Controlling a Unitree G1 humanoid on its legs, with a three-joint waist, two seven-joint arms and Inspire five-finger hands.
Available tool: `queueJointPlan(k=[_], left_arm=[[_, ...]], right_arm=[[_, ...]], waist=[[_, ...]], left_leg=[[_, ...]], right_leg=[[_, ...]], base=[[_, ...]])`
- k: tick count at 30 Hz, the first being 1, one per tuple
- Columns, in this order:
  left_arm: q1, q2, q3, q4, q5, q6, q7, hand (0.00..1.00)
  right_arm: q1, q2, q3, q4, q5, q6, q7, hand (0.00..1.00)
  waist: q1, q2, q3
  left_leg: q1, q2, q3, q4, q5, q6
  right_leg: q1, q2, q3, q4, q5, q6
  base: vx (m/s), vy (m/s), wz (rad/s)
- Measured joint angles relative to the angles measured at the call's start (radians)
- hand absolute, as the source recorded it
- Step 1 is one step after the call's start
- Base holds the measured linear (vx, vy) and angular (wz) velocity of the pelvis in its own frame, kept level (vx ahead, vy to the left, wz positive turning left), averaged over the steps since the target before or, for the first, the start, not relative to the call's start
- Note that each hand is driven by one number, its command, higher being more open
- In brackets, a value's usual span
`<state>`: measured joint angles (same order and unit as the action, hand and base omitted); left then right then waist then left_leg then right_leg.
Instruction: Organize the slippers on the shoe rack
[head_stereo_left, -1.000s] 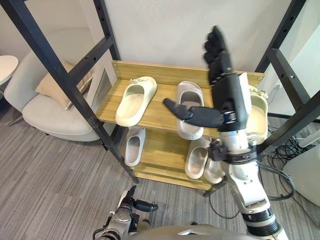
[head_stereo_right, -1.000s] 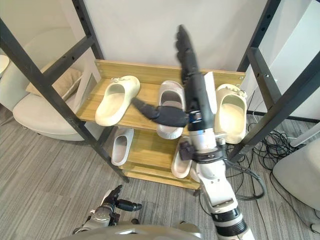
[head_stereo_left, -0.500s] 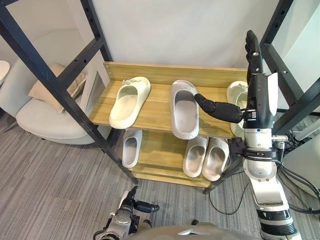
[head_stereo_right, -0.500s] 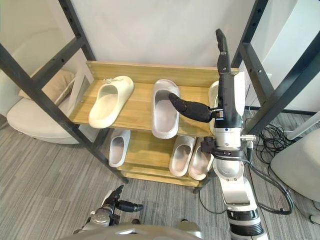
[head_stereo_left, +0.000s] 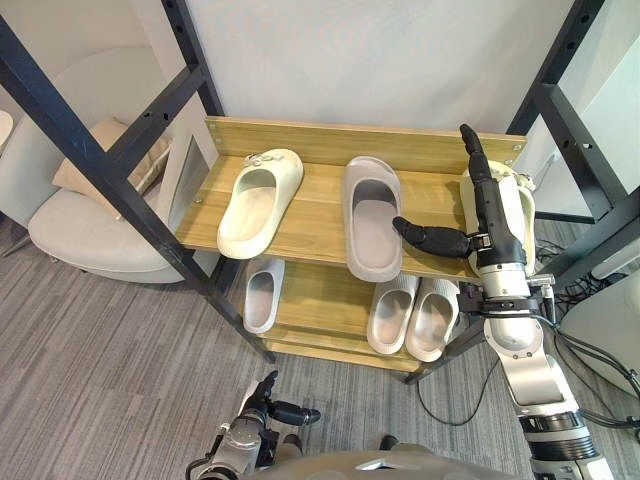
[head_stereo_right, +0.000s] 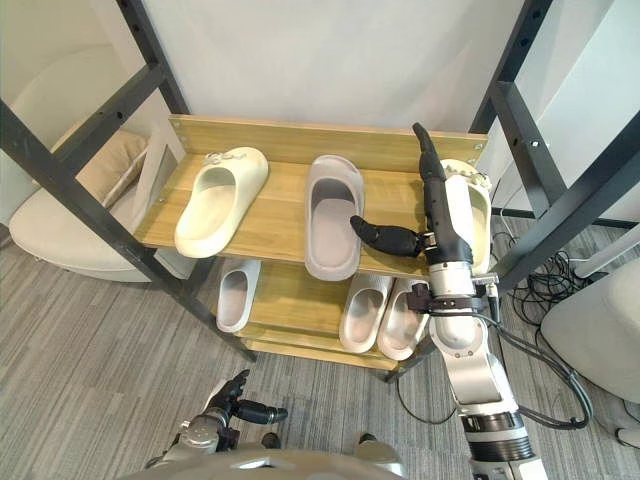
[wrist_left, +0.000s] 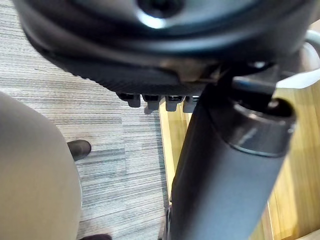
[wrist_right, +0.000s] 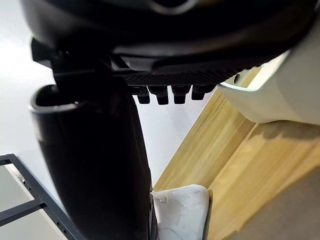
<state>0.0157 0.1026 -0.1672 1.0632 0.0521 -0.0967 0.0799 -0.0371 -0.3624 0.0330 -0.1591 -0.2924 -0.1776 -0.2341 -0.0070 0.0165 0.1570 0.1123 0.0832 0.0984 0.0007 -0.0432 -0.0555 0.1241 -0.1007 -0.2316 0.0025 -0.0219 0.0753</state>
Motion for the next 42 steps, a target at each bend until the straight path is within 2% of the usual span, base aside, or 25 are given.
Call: queueJointPlan(k=[4,8,9,20,31,42], left_arm=[[0.002,0.009,-0.001,0.000,0.000,0.000,-0.002,1.00],[0.001,0.011,0.000,0.000,-0.001,0.000,-0.002,1.00],[0.001,0.012,0.001,0.000,-0.001,0.000,-0.002,1.00],[0.002,0.026,0.033,-0.002,-0.001,-0.002,-0.006,1.00],[0.002,0.027,0.034,-0.002,-0.001,-0.004,-0.023,1.00],[0.002,0.027,0.035,-0.002,-0.001,-0.003,-0.018,1.00]], right_arm=[[-0.026,-0.032,0.021,0.031,0.020,0.000,0.009,1.00],[-0.077,-0.040,0.037,0.062,0.028,-0.001,0.016,1.00],[-0.094,-0.042,0.043,0.076,0.040,-0.001,0.019,0.00],[-0.147,-0.080,0.121,0.127,0.050,0.000,0.071,0.00],[-0.191,-0.127,0.129,0.131,0.059,-0.024,0.092,0.00],[-0.177,-0.138,0.129,0.091,0.056,-0.019,0.096,0.00]], waist=[[-0.001,-0.016,-0.009],[0.000,-0.021,-0.011],[0.000,-0.022,-0.011],[0.005,-0.061,-0.010],[0.003,-0.064,-0.009],[0.001,-0.064,-0.009]], left_leg=[[-0.015,-0.002,-0.006,-0.003,0.003,-0.001],[-0.028,-0.004,-0.009,-0.013,0.011,0.001],[-0.029,-0.005,-0.011,-0.014,0.012,0.001],[-0.029,-0.009,-0.013,-0.018,0.012,0.001],[-0.033,-0.012,-0.013,-0.020,0.012,0.002],[-0.028,-0.012,-0.013,-0.020,0.012,0.002]], right_leg=[[-0.008,0.000,-0.006,-0.011,0.004,0.003],[-0.020,0.000,-0.010,-0.023,0.012,0.003],[-0.018,0.000,-0.012,-0.025,0.014,0.003],[-0.018,-0.004,-0.014,-0.027,0.017,0.004],[-0.019,-0.005,-0.015,-0.036,0.020,0.006],[-0.014,-0.006,-0.014,-0.036,0.021,0.006]], base=[[-0.01,0.005,0.02],[0.01,0.007,0.02],[0.02,0.012,0.04],[0.00,0.001,0.00],[0.00,0.000,0.00],[0.00,0.000,0.00]])
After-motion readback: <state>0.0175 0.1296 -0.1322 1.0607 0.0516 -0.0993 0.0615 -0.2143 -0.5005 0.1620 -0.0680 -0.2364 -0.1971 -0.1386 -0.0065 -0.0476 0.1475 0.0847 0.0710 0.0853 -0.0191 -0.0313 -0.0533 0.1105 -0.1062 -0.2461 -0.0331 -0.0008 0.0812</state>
